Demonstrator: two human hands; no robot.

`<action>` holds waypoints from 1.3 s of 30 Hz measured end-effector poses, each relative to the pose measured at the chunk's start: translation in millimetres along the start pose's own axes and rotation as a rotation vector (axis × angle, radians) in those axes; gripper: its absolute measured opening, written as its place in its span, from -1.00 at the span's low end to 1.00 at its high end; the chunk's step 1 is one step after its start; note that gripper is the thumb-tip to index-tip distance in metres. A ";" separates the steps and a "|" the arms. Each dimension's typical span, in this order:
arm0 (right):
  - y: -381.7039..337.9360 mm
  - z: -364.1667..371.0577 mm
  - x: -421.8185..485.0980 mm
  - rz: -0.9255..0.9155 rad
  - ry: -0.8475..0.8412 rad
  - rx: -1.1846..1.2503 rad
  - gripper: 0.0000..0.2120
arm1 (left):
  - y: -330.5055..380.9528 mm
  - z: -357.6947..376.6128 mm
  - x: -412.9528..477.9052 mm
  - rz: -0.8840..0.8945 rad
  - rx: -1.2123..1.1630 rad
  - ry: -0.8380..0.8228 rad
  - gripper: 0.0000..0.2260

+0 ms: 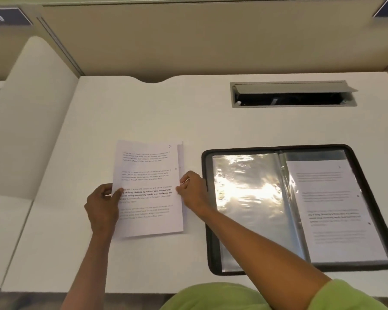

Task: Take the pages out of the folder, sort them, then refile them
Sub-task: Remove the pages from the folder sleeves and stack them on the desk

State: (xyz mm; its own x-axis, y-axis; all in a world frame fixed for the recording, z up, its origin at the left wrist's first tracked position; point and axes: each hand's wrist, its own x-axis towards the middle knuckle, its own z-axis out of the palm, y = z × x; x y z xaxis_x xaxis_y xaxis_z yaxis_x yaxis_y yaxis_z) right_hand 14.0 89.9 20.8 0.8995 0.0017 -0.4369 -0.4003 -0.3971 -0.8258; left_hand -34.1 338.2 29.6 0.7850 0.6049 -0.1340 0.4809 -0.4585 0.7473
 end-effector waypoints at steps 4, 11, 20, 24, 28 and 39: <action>1.2 13.7 8.8 0.007 0.038 -0.045 -0.86 | -6.3 9.1 12.7 0.045 0.008 -0.003 -0.83; 7.0 16.7 15.7 -0.001 0.088 -0.115 -0.86 | -12.8 32.0 20.5 0.052 0.032 -0.020 -0.79; 2.7 30.4 1.4 -0.109 0.110 -0.310 -0.65 | -39.5 45.1 22.5 0.146 0.200 -0.057 -0.53; 4.2 38.2 -6.5 -0.129 0.075 -0.273 -0.58 | -34.1 46.9 18.7 0.179 0.162 -0.067 -0.59; 11.9 40.4 -7.3 -0.235 0.084 -0.386 -0.52 | -27.2 49.4 16.3 0.168 0.146 -0.064 -0.62; 64.1 67.4 -39.0 -0.397 0.001 -0.899 -0.22 | -37.9 68.7 -18.9 0.429 0.384 -0.142 -0.50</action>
State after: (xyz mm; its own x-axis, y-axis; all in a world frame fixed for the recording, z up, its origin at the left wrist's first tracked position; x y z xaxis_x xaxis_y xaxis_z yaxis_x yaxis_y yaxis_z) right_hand -58.5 126.2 -39.2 0.9403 0.2853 -0.1855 0.2129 -0.9184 -0.3336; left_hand -40.3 299.4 -41.0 0.9723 0.2327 0.0226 0.1953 -0.8614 0.4688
